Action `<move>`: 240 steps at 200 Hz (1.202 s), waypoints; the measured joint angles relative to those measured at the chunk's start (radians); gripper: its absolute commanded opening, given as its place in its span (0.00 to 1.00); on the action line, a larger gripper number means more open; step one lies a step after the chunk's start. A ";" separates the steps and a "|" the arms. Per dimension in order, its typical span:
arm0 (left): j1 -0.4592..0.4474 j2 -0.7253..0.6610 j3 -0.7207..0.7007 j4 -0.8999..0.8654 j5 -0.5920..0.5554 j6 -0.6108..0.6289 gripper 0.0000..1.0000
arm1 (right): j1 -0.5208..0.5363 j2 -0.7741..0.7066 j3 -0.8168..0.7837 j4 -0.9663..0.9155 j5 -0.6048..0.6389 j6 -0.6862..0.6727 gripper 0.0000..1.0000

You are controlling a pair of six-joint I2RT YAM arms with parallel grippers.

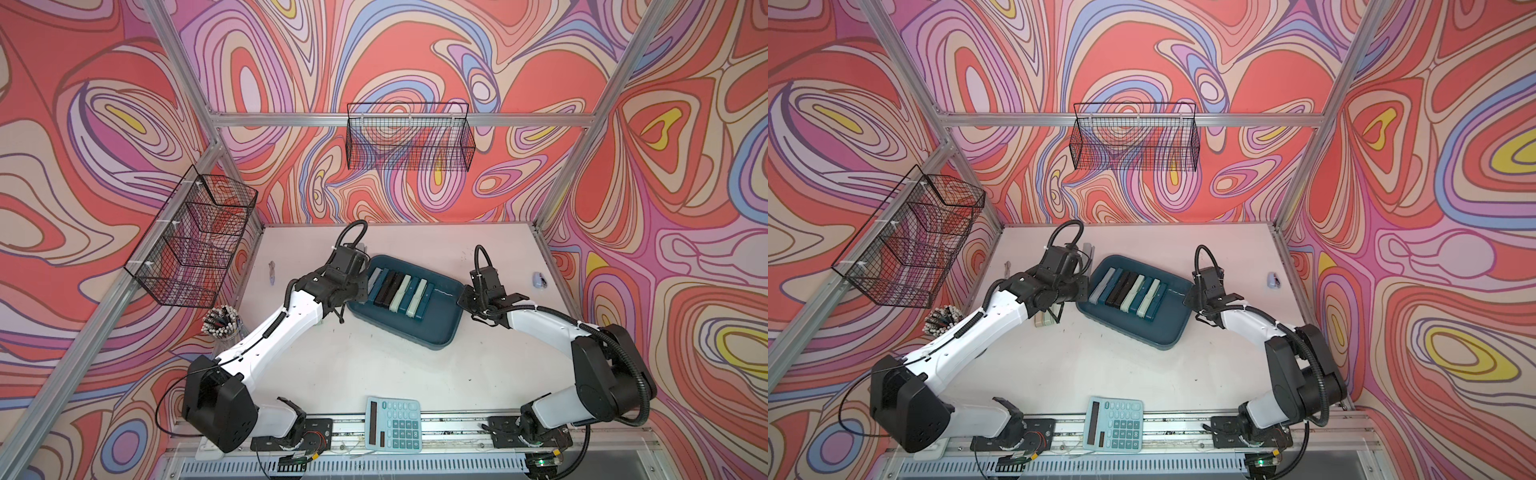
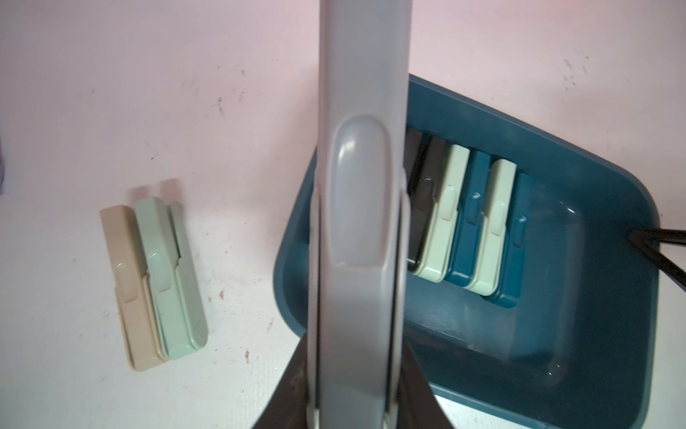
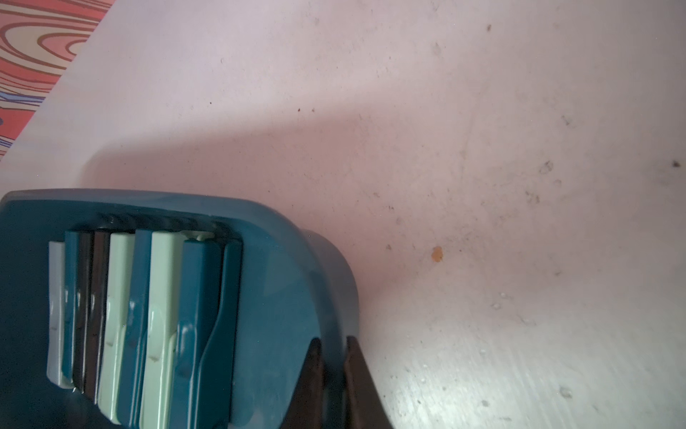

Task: Put the pruning pliers into the storage box
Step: Pick up the pruning pliers from the center of the board, then place the pruning pliers in the storage box.

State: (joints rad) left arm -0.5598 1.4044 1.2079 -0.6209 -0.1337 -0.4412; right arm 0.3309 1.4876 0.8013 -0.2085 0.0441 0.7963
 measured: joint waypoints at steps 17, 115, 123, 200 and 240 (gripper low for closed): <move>-0.069 0.063 0.042 -0.001 -0.004 -0.001 0.10 | 0.005 -0.012 -0.015 0.011 -0.006 0.021 0.04; -0.344 0.370 0.161 0.018 0.043 -0.076 0.09 | -0.022 -0.095 -0.005 -0.013 0.003 0.025 0.32; -0.351 0.387 0.174 0.018 0.048 -0.080 0.09 | -0.037 -0.112 -0.001 -0.017 0.005 0.021 0.32; -0.377 0.534 0.331 0.019 0.053 -0.086 0.09 | -0.123 -0.171 0.008 -0.051 0.011 -0.014 0.32; -0.382 0.594 0.364 0.015 0.055 -0.086 0.09 | -0.168 -0.200 0.008 -0.057 0.007 -0.029 0.32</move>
State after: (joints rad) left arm -0.9417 1.9984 1.5715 -0.6056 -0.0784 -0.5270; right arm 0.1627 1.2873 0.8093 -0.2653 0.0513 0.7673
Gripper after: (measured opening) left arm 0.280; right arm 0.322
